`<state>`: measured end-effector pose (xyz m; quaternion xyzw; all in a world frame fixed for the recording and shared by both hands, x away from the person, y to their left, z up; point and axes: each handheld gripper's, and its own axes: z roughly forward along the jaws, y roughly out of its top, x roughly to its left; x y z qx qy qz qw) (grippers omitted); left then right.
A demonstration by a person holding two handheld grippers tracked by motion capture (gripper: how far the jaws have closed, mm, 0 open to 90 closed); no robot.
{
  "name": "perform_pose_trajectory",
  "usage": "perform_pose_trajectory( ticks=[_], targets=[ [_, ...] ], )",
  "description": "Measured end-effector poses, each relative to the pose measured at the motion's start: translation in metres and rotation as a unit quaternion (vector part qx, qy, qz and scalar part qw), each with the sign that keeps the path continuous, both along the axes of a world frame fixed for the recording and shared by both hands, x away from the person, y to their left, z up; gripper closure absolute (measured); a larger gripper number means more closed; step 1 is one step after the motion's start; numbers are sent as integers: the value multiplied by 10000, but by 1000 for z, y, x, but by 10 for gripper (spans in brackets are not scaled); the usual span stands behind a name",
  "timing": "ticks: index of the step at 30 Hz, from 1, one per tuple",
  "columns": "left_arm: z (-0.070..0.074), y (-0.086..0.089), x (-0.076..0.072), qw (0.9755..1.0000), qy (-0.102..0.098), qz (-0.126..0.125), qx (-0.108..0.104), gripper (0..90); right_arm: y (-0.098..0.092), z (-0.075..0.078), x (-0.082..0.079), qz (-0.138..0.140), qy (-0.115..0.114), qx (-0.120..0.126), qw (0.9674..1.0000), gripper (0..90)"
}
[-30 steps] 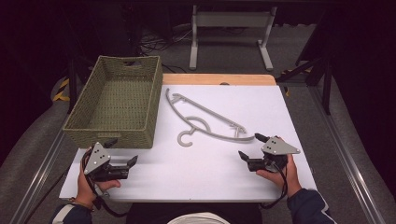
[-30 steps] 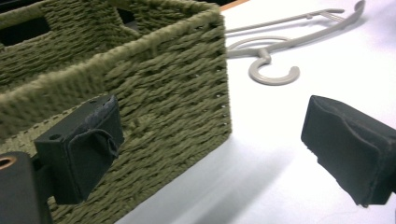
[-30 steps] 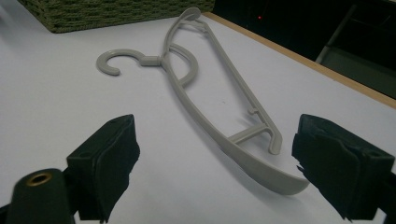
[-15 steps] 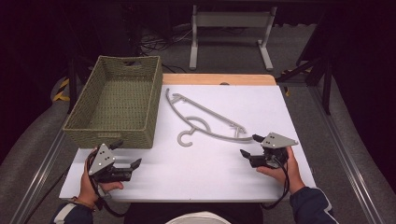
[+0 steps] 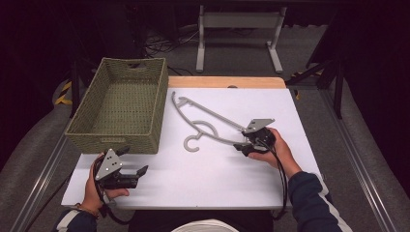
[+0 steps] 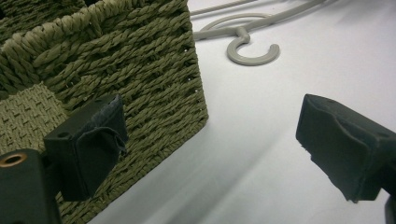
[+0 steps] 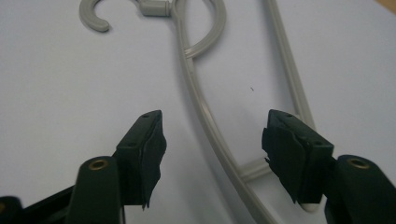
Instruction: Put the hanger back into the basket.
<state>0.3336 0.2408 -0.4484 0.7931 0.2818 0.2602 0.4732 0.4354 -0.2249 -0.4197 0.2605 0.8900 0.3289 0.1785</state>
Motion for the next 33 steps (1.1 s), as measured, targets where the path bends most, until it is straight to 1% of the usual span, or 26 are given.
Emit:
perform_pose_trajectory(
  ticks=[2, 3, 4, 5, 6, 7, 8, 9, 11, 12, 14, 15, 16, 18, 20, 21, 22, 24, 26, 28, 29, 31, 33],
  targets=[
    [0, 0, 0, 10000, 8, -21, -11, 95, 9, -4, 7, 26, 137, -186, 9997, 435],
    [0, 0, 0, 10000, 8, -21, -11, 97, 13, -7, 12, -33, 203, -368, 9991, 450],
    [0, 0, 0, 10000, 6, -36, 2, 97, 14, -9, 17, -77, 284, -409, 9987, 472],
    [0, 0, 0, 10000, 6, -36, 2, 98, 14, -10, 20, -120, 351, -378, 9986, 494],
    [-1, 0, 0, 10000, 28, -52, -1, 98, 14, -10, 20, -120, 351, -378, 9986, 494],
    [-1, 0, 0, 10000, 29, -60, 6, 98, 13, -12, 24, -204, 453, -360, 9981, 514],
    [-1, 0, 0, 10000, 37, -57, 17, 99, 10, -16, 29, -249, 639, -404, 9968, 543],
    [-1, 0, 1, 10000, 49, -58, 31, 99, 9, -18, 31, -199, 736, -324, 9966, 559],
    [-1, 0, 1, 9999, 82, -61, 10, 100, 8, -19, 32, -166, 804, -251, 9963, 594],
    [-1, 0, 1, 9999, 82, -61, 10, 101, 8, -19, 32, -166, 804, -251, 9963, 594],
    [-1, -1, 1, 9999, 94, -70, 9, 102, 9, -18, 31, -77, 855, -272, 9959, 696],
    [-1, -1, 1, 9999, 92, -75, 17, 102, 10, -18, 30, -66, 883, -291, 9956, 708],
    [-2, -1, 2, 9999, 103, -76, 24, 102, 12, -17, 29, -38, 886, -363, 9954, 716],
    [-2, 0, 2, 9998, 110, -145, -17, 101, 15, -15, 29, 74, 978, -516, 9938, 741],
    [-2, 0, 2, 9997, 144, -215, -42, 96, 21, -12, 31, 243, 1104, -753, 9907, 778],
    [-3, 0, 2, 9997, 157, -208, -28, 96, 23, -11, 32, 314, 1138, -867, 9892, 806],
    [-3, 0, 2, 9996, 163, -222, 2, 97, 27, -10, 32, 345, 1177, -965, 9878, 830],
    [-4, -1, 3, 9996, 195, -203, 25, 104, 29, -9, 32, 210, 1255, -1017, 9867, 830],
    [-5, -1, 3, 9996, 220, -194, 46, 105, 29, -9, 32, 239, 1262, -998, 9867, 832],
    [-5, -1, 3, 9995, 228, -194, 39, 109, 27, -9, 32, 167, 1285, -886, 9876, 832],
    [-4, -1, 3, 9996, 196, -193, 55, 109, 25, -10, 32, 137, 1300, -809, 9881, 832],
    [-4, 0, 3, 9996, 201, -189, 40, 109, 21, -10, 31, 130, 1438, -385, 9888, 833],
    [-4, 0, 3, 9997, 179, -165, 65, 109, 19, -8, 29, 119, 1433, -189, 9894, 833]
  ],
)
